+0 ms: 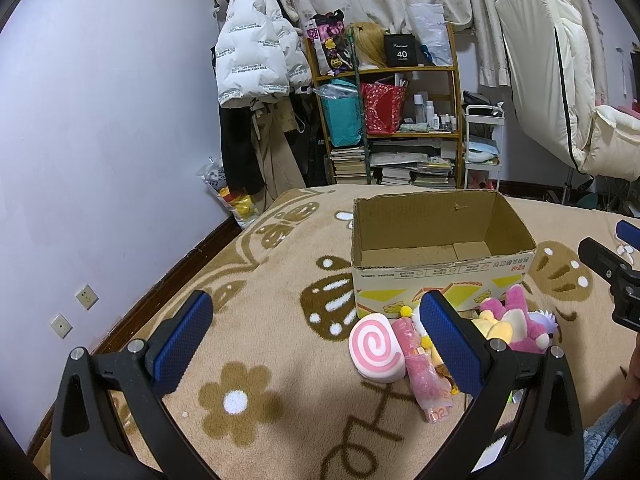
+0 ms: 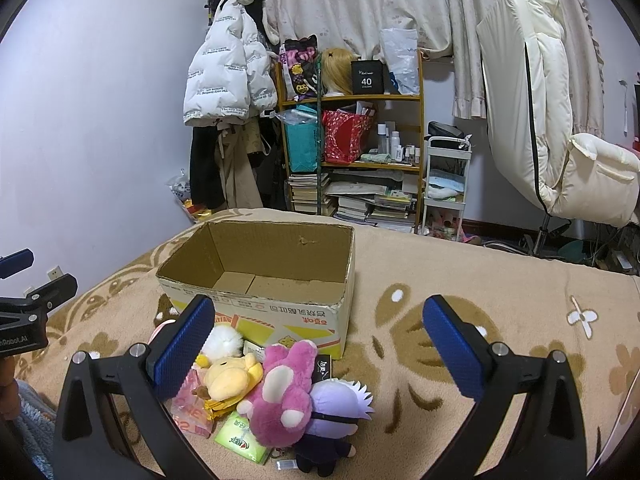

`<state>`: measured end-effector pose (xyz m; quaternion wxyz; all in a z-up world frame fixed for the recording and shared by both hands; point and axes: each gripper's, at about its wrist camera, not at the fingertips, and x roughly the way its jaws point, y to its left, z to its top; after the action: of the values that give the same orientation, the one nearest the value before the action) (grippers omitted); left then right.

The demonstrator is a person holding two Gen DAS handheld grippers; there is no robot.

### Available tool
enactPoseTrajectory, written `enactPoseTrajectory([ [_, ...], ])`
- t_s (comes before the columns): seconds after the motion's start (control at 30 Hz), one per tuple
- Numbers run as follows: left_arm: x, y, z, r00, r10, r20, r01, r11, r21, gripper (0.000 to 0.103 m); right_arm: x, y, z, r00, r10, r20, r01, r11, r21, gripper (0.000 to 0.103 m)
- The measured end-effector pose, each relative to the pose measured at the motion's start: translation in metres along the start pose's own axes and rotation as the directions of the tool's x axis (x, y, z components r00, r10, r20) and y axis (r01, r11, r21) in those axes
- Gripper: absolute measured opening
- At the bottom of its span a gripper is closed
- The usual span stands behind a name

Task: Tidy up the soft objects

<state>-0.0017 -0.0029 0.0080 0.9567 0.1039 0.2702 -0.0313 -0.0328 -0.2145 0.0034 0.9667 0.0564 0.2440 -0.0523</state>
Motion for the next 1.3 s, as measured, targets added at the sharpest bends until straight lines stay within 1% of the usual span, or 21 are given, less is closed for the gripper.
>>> enactPoseTrajectory([
  [1.13,0.0003,0.0006,-0.0008,1.0,0.002,-0.001,-0.002,1.0,0.003,0.102,0.0019,0.0008,-0.0007,1.0,0.0,-0.001,0.0,1.0,0.0,0.103],
  [1.3,0.0075,0.0008,-0.0035,0.999,0.026,-0.031,-0.025,0.999,0.027,0.102,0.0018,0.0009,-0.0004,1.0,0.004,-0.003,-0.004,1.0,0.0,0.103],
])
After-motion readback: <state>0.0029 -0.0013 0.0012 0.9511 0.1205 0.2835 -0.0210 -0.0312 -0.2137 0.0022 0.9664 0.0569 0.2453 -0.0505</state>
